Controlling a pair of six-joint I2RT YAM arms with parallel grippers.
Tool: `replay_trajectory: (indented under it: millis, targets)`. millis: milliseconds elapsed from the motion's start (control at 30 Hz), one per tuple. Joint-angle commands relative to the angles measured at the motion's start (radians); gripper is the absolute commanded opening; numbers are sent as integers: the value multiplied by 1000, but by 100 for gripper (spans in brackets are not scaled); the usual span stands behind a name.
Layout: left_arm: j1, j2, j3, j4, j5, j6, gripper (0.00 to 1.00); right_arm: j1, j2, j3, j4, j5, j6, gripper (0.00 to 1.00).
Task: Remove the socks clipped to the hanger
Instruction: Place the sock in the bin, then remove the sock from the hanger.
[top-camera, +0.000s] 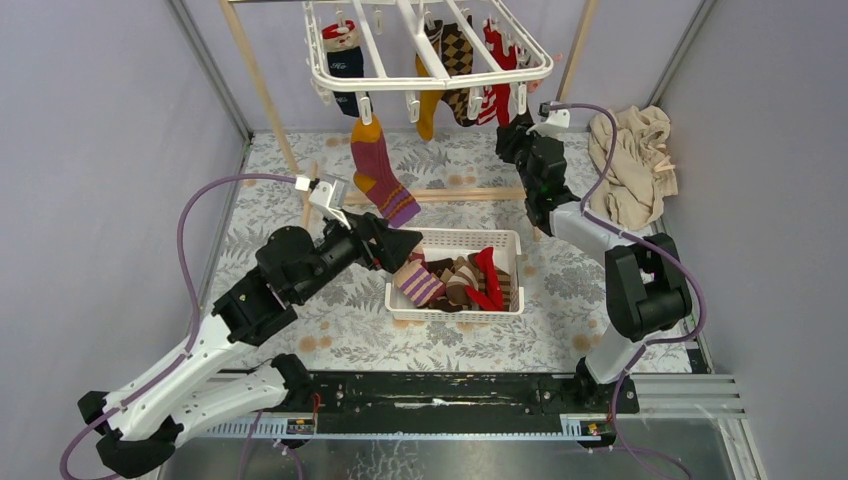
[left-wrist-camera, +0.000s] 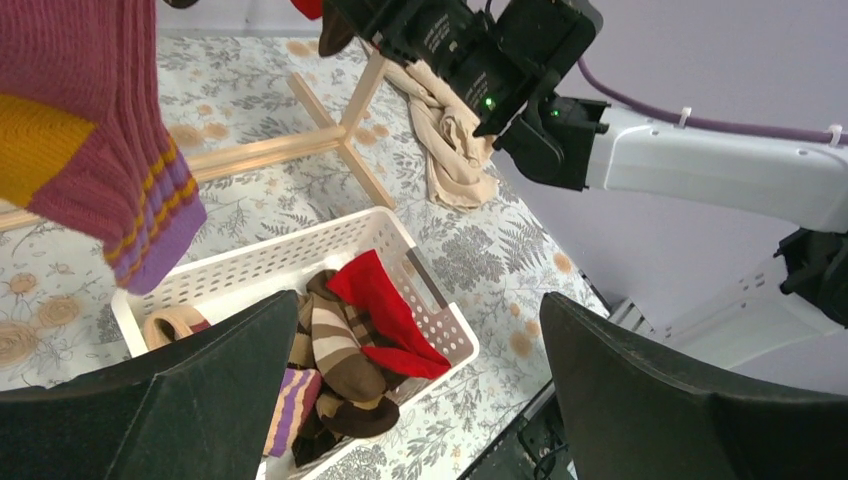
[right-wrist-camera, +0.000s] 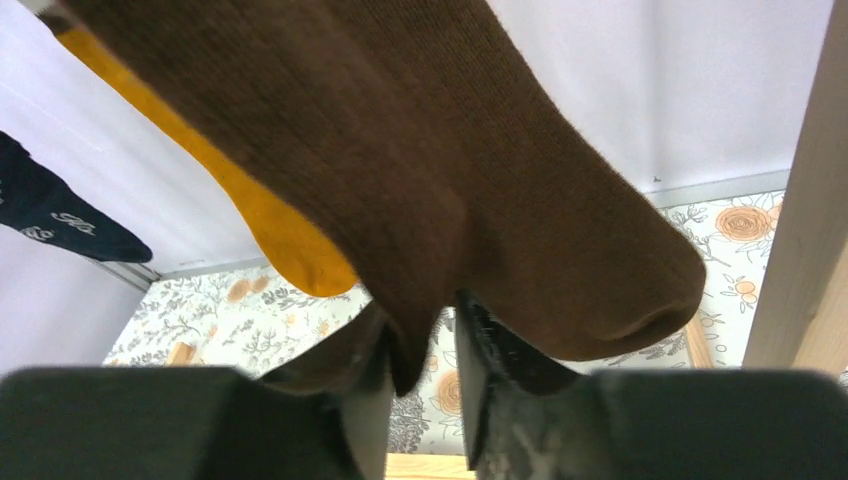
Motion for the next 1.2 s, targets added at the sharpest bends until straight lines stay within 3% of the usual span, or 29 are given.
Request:
replay_trajectory:
  millis: [0,100,200,733,1167]
  targets:
    - [-23,-20,-28,13,1,-4,99,-5,-51,48,57,24,-41,25]
    - [-35,-28,-34,-5,-26,-2,99,-3,-88,34,27,-1,-44,6]
    - [-41,-41,-31,-18,-45,-1,99,-4,-144,-9,9,-6,-47,0]
    - [-72,-65,-28,-20,-74,-41,99,-3,-548,-254,-182,-73,-60,0]
    - [-160,-36,-15,-6,-123,-62,99,76,-766,-284,-404,-111,-101,0]
